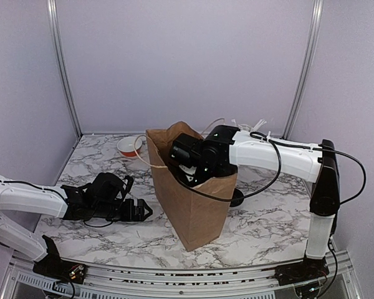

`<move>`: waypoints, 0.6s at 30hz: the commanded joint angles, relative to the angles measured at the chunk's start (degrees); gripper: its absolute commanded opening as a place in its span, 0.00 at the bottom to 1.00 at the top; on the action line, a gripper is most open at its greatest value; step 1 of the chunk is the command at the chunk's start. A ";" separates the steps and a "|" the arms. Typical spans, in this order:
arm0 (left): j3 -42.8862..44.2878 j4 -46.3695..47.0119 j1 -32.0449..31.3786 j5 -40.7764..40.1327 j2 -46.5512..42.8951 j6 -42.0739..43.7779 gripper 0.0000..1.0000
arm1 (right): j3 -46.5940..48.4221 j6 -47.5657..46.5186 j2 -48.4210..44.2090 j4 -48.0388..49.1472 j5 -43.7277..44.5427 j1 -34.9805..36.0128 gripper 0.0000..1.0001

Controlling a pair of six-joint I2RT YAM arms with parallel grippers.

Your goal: Pack the takeout coffee

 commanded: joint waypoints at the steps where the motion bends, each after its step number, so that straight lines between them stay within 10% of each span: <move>1: 0.99 -1.27 0.42 0.19 -1.67 0.80 0.99 | 2.65 1.35 0.13 -4.48 1.20 0.79 0.78; 18: 1.08 -1.47 1.22 0.51 -2.62 1.27 0.99 | 8.90 2.79 0.52 -8.76 3.13 1.76 0.82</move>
